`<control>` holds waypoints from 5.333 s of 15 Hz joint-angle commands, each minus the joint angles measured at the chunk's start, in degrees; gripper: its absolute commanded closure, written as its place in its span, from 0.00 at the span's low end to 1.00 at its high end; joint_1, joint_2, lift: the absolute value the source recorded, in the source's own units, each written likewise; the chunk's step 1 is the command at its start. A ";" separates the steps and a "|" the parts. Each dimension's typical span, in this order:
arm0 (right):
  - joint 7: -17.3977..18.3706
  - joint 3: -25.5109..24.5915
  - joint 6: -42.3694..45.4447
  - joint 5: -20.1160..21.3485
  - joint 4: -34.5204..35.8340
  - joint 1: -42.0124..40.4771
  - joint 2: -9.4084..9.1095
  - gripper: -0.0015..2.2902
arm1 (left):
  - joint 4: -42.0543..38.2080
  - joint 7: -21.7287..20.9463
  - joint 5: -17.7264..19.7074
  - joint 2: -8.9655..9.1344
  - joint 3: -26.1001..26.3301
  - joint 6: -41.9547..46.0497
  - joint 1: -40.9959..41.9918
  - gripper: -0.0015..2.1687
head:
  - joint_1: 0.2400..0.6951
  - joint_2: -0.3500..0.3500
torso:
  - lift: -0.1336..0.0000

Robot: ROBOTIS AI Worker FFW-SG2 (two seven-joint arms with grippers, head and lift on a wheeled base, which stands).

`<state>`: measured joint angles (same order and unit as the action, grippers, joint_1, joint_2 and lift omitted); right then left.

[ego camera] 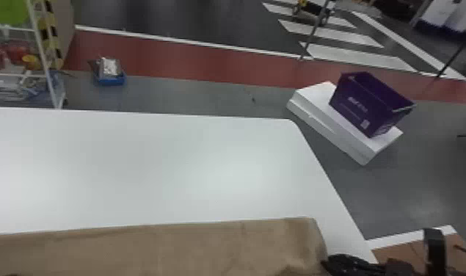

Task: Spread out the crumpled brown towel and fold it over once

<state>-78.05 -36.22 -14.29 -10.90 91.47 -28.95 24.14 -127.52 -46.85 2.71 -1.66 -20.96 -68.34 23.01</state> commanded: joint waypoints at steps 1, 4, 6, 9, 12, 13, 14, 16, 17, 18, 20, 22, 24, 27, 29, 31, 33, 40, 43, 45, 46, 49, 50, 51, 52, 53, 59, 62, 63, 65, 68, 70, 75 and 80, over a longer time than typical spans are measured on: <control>-0.28 -1.22 -3.07 -2.11 2.40 -1.02 0.12 0.63 | -0.01 0.00 -0.07 0.08 0.21 0.00 0.02 0.87 | 1.00 0.01 | 0.08; -0.28 -2.18 -8.87 -5.45 6.70 -2.78 -0.14 0.65 | 0.16 0.79 -0.60 -0.01 0.65 0.00 0.02 0.87 | 1.00 0.01 | 0.08; -0.28 -2.98 -14.32 -7.82 9.95 -3.92 -0.67 0.65 | 1.13 0.88 -0.95 -0.01 0.74 0.70 -0.42 0.87 | 1.00 0.02 | 0.08; -0.28 -5.70 -24.69 -13.97 13.21 -5.41 -0.67 0.65 | 1.92 1.14 -1.21 -0.10 0.83 1.58 -0.69 0.87 | 1.00 0.05 | 0.08; -0.28 -8.51 -31.20 -18.72 14.26 -6.03 -0.23 0.65 | 2.10 1.14 -1.30 -0.10 0.83 2.11 -0.69 0.87 | 1.00 0.06 | 0.08; -0.28 -9.30 -32.95 -20.04 14.26 -5.94 -0.14 0.65 | 2.19 1.23 -1.30 -0.19 0.83 2.11 -0.69 0.87 | 1.00 0.06 | 0.08; -0.28 -9.92 -34.89 -21.44 14.26 -5.76 -0.05 0.65 | 2.45 1.23 -1.56 -0.19 0.83 2.28 -0.77 0.87 | 1.00 0.06 | 0.08; -0.28 -11.06 -37.70 -23.64 14.00 -5.68 0.30 0.65 | 2.71 1.32 -1.74 -0.19 0.83 2.28 -0.77 0.87 | 1.00 0.05 | 0.08; -0.28 -11.15 -38.05 -23.90 13.21 -5.59 0.56 0.65 | 2.98 1.23 -1.74 -0.19 0.83 2.64 -0.77 0.87 | 1.00 0.05 | 0.08; -0.28 -10.97 -37.35 -23.38 10.66 -5.32 1.53 0.65 | 3.15 1.23 -1.65 -0.19 0.83 3.16 -0.77 0.87 | 1.00 0.05 | 0.08; -0.28 -10.36 -34.01 -22.32 3.80 -3.74 3.81 0.65 | 3.15 1.14 -1.65 -0.19 0.83 3.16 -0.69 0.87 | 1.00 0.03 | 0.08; -0.28 -10.45 -32.43 -22.23 1.08 -3.21 5.13 0.65 | 2.89 1.06 -1.65 -0.19 0.65 3.16 -0.60 0.87 | 1.00 0.00 | 0.08; -0.28 -10.36 -32.43 -21.53 1.17 -3.30 5.31 0.65 | 2.54 0.97 -1.65 -0.19 0.48 2.99 -0.60 0.87 | 1.00 0.00 | 0.08; -0.28 -9.04 -32.60 -21.09 1.96 -3.39 4.78 0.65 | 1.92 0.97 -1.65 -0.19 0.56 2.99 -0.07 0.87 | 1.00 0.00 | 0.08; -0.28 -7.81 -32.78 -19.77 4.15 -4.27 3.81 0.65 | 1.57 0.79 -1.65 -0.10 0.21 2.99 0.37 0.87 | 1.00 0.00 | 0.08; -0.28 -6.49 -31.55 -17.31 5.38 -5.06 3.02 0.65 | 1.31 0.70 -1.56 -0.19 -0.05 2.99 0.55 0.87 | 1.00 0.00 | 0.08; -0.28 -5.26 -28.38 -14.50 5.03 -5.68 2.85 0.65 | 1.31 0.62 -1.48 -0.10 -0.14 2.99 0.55 0.87 | 1.00 0.00 | 0.08; -0.28 -3.77 -22.41 -11.77 4.33 -5.76 1.88 0.01 | -1.42 0.44 2.39 0.25 -2.51 0.17 1.78 0.68 | 1.00 0.00 | 0.08; -0.28 -3.68 -21.70 -11.86 4.68 -4.27 1.00 0.01 | -5.02 0.00 7.75 0.69 -7.17 0.00 4.32 0.26 | 1.00 0.00 | 0.08; -0.28 -3.68 -21.70 -12.04 4.68 -3.48 0.83 0.02 | -7.13 -0.97 12.15 1.04 -12.09 0.17 5.91 0.10 | 1.00 0.02 | 0.08; -0.28 -3.77 -21.18 -12.04 4.42 -3.13 0.83 0.02 | -7.83 -1.67 13.55 1.57 -14.38 0.17 6.43 0.10 | 1.00 0.04 | 0.08; -0.28 -4.65 -21.00 -12.57 3.45 -2.07 1.00 0.02 | -8.18 -3.25 15.22 1.81 -19.47 0.00 6.79 0.11 | 1.00 0.11 | 0.08; -0.28 -4.56 -21.00 -12.65 3.45 -1.81 1.09 0.02 | -8.10 -3.43 14.96 1.81 -19.83 -0.18 6.87 0.14 | 1.00 0.13 | 0.08; -0.28 -4.29 -21.00 -12.65 3.19 -1.46 1.09 0.03 | -8.01 -3.43 14.61 1.81 -19.83 -0.18 7.05 0.20 | 1.00 0.14 | 0.08; -0.28 -3.94 -21.00 -12.48 2.84 -1.02 1.09 0.03 | -7.92 -3.34 14.43 1.81 -19.74 -0.35 7.14 0.26 | 1.00 0.16 | 0.08; -0.28 -3.68 -21.00 -12.13 2.75 -0.49 1.00 0.03 | -7.83 -2.90 14.26 1.81 -19.47 -1.76 7.05 0.33 | 1.00 0.17 | 0.08; -0.28 -3.15 -22.06 -11.51 2.66 1.00 1.18 0.03 | -7.48 1.23 5.73 1.40 -16.31 -1.06 7.14 0.31 | 1.00 0.21 | 0.08; -0.28 -2.71 -22.58 -10.72 2.31 1.79 1.18 0.03 | -7.22 0.70 6.08 1.13 -17.01 0.00 6.96 0.32 | 1.00 0.26 | 0.08; -0.28 -2.45 -22.94 -10.54 2.31 1.88 1.18 0.03 | -7.31 0.70 5.91 1.04 -17.28 0.00 6.70 0.32 | 1.00 0.26 | 0.08; -0.28 -2.18 -23.11 -10.28 2.31 2.23 1.18 0.03 | -6.69 1.32 2.83 0.34 -16.93 0.00 6.35 0.32 | 1.00 0.29 | 0.08; -0.28 -1.57 -22.94 -10.19 1.08 2.94 1.70 0.03 | -5.02 1.50 -0.77 -0.98 -17.01 0.53 5.99 0.32 | 1.00 0.36 | 0.08; -0.28 -0.95 -22.94 -9.93 0.46 3.64 1.79 0.03 | -4.84 1.41 -1.74 -1.50 -17.10 0.35 6.17 0.32 | 1.00 0.39 | 0.08; -0.28 -0.25 -22.94 -9.84 0.29 4.26 2.06 0.03 | -5.28 0.00 -2.00 -1.77 -17.01 -3.17 6.17 0.57 | 1.00 0.44 | 0.08; -0.28 -0.34 -22.76 -10.10 0.20 3.82 2.14 0.04 | -6.51 -0.97 -1.56 -1.77 -17.10 -7.38 5.99 0.58 | 1.00 0.41 | 0.08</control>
<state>-78.05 -36.52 -37.22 -20.90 91.66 -24.89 26.26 -133.58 -47.84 0.97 -3.51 -38.01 -74.58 29.03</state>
